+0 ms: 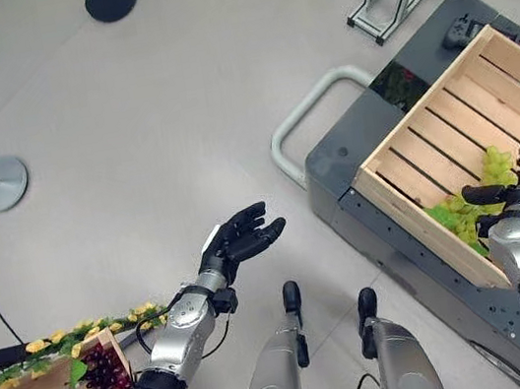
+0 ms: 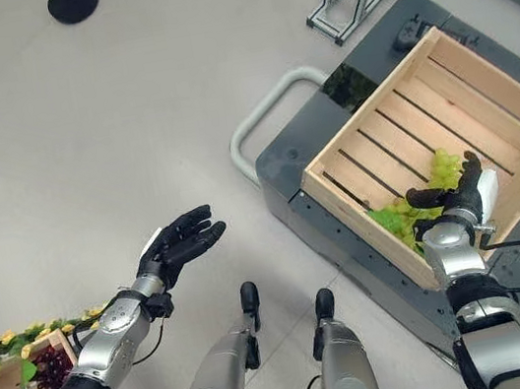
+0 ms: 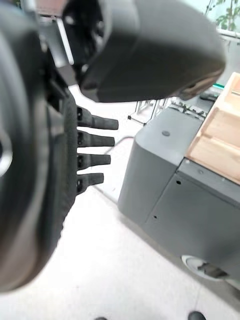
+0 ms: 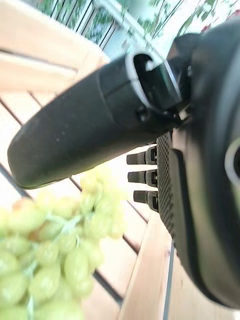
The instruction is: Pick up the fruits from the basket on one side to the basket on the other side
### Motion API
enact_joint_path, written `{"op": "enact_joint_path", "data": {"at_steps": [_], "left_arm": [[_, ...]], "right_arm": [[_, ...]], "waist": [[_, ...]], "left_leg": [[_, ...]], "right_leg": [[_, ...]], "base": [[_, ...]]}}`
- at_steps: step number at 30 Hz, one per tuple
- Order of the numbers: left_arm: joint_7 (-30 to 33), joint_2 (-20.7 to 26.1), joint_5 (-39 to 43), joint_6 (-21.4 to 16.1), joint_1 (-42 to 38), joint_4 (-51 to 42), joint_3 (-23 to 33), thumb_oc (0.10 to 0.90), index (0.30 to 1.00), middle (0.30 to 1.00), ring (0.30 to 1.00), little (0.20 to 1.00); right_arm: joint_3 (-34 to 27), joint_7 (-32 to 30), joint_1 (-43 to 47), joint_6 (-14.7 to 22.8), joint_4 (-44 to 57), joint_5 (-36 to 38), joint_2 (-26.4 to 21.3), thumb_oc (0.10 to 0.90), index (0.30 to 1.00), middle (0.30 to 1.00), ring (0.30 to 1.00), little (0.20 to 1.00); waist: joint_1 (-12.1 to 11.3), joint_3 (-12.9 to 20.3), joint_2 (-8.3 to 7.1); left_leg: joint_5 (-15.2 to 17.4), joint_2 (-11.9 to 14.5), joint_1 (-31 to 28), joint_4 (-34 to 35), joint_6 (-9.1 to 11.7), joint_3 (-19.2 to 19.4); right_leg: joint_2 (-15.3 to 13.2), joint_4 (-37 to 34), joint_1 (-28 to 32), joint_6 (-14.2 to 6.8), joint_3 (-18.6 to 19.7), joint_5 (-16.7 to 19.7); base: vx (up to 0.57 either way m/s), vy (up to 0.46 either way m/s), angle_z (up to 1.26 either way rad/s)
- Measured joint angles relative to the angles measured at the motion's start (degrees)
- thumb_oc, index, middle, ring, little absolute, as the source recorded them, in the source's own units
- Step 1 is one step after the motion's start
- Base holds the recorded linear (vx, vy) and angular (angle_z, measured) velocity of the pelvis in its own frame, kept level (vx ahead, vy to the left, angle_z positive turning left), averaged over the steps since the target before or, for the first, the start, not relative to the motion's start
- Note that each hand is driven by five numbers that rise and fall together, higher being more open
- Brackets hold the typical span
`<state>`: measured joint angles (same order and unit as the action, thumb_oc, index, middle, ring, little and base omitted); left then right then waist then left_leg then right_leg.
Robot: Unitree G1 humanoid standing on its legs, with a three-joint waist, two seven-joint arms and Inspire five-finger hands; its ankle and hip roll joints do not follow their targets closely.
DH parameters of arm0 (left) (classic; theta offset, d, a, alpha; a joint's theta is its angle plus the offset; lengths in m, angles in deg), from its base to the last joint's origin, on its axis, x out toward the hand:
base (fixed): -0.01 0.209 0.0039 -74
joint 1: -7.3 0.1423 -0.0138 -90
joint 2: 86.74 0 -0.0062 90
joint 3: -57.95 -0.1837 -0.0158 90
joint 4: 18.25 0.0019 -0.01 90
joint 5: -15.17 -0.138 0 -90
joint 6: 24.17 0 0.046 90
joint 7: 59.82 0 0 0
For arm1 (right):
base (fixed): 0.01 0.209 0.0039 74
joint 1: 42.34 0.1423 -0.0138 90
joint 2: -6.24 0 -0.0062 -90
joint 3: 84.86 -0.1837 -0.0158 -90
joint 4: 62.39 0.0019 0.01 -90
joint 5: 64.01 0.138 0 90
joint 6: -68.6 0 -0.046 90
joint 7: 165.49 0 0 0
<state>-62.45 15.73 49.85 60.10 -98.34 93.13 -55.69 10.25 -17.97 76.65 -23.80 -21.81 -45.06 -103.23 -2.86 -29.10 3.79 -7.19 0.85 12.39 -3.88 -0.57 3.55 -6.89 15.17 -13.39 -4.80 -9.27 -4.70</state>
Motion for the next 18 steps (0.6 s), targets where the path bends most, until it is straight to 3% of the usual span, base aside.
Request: {"op": "enact_joint_path", "data": {"at_steps": [6, 18], "left_arm": [[0.0, 0.0, 0.0, -2.4, -0.9, 0.0, -2.6, 0.800, 0.900, 0.900, 0.900, 0.900], [2.5, 0.0, 0.0, -5.0, -5.2, -0.1, -7.0, 0.800, 0.900, 0.900, 0.900, 0.900]], "right_arm": [[0.1, 0.1, 2.6, 0.0, -2.3, 2.6, 0.0, 0.800, 0.900, 0.900, 0.900, 0.900], [0.3, 0.0, 15.1, -3.1, -9.3, 9.1, -2.7, 0.800, 0.900, 0.900, 0.900, 0.900]], "waist": [[0.5, -0.2, 0.14], [0.3, -1.1, 1.79]], "left_leg": [[0.0, 0.2, 0.7, -0.2, 0.0, 0.7], [0.8, -0.1, 8.4, -5.2, -0.5, 2.9]], "right_leg": [[0.5, 0.7, -1.5, 0.1, 1.1, -0.1], [-0.3, 7.4, -11.1, 0.9, 3.6, -1.2]], "base": [[-0.08, 0.009, -0.10], [-0.02, 0.045, -0.06]]}}
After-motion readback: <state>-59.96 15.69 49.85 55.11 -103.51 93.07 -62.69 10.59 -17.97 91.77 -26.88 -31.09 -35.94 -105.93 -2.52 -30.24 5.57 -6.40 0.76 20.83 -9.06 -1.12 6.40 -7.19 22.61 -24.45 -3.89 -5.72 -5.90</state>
